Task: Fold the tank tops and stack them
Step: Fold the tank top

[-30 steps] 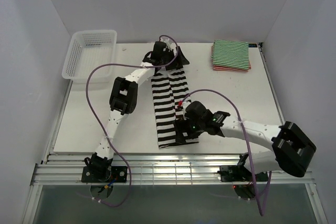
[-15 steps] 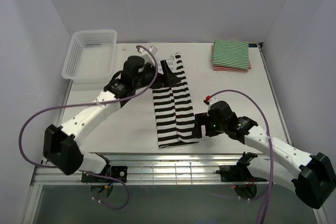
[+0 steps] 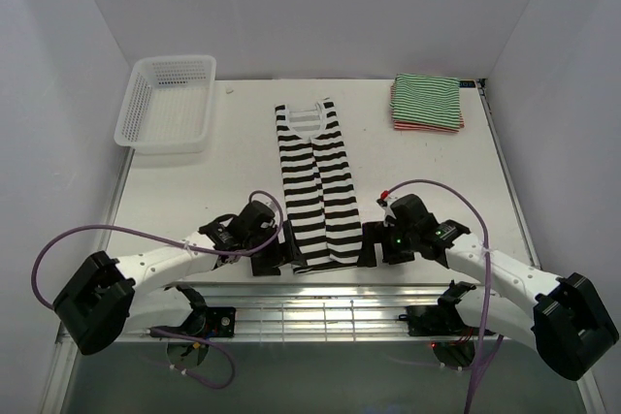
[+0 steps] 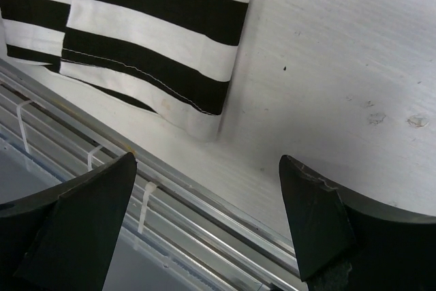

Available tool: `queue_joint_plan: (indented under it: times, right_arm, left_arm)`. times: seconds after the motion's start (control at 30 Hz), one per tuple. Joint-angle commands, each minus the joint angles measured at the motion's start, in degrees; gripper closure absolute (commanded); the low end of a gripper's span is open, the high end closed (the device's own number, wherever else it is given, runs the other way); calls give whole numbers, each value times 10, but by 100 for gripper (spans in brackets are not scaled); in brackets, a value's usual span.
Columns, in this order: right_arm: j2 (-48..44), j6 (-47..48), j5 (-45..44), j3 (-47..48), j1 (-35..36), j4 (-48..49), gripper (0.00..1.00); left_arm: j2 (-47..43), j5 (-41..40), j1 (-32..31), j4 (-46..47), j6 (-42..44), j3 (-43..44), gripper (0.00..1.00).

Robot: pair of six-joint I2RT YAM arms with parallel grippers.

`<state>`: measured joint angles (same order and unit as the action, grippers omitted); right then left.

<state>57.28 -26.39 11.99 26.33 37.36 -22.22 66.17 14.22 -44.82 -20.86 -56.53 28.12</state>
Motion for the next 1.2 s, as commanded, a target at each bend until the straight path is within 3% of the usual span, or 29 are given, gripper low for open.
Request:
queue_joint_plan:
  times: [0.0,0.1,0.17,0.23,0.27,0.33,0.37,0.6,0.8,0.83,0.87,0.9,1.17]
  right_arm:
    - [19,-5,34,-15,-5,34,9]
    - [29,-16,41,-24,-8,50,5]
    - [36,-19,40,-27,-12,52,0]
    - [39,-21,32,-28,-13,53,11]
    - [42,-23,25,-30,-15,53,28]
    - [46,-23,22,-30,-17,55,42]
    - [53,-24,19,-29,-19,56,54]
    - [79,-15,16,-16,-19,66,65]
    - [99,5,23,-1,-19,90,72]
    - [101,9,28,0,-19,94,76]
    - [107,14,38,2,-19,98,89]
    - [109,20,41,5,-19,103,92]
    - [21,38,9,34,-19,95,92]
  left_arm:
    - [15,-9,-13,23,-30,13,10]
    - [54,-16,-22,24,-26,20,28]
    - [76,-28,-25,22,-22,20,34]
    - [89,-31,-26,21,-20,19,47]
    - [98,-25,-26,23,-17,19,53]
    - [107,-24,-28,23,-15,29,66]
    - [113,-24,-28,23,-10,32,70]
    - [124,-35,-28,17,-7,49,98]
    - [118,-38,-28,16,-9,58,100]
    - [114,-38,-29,16,-11,59,100]
    - [110,-39,-28,17,-12,61,100]
    - [107,-40,-28,16,-14,62,100]
    - [74,-58,-28,0,-40,90,100]
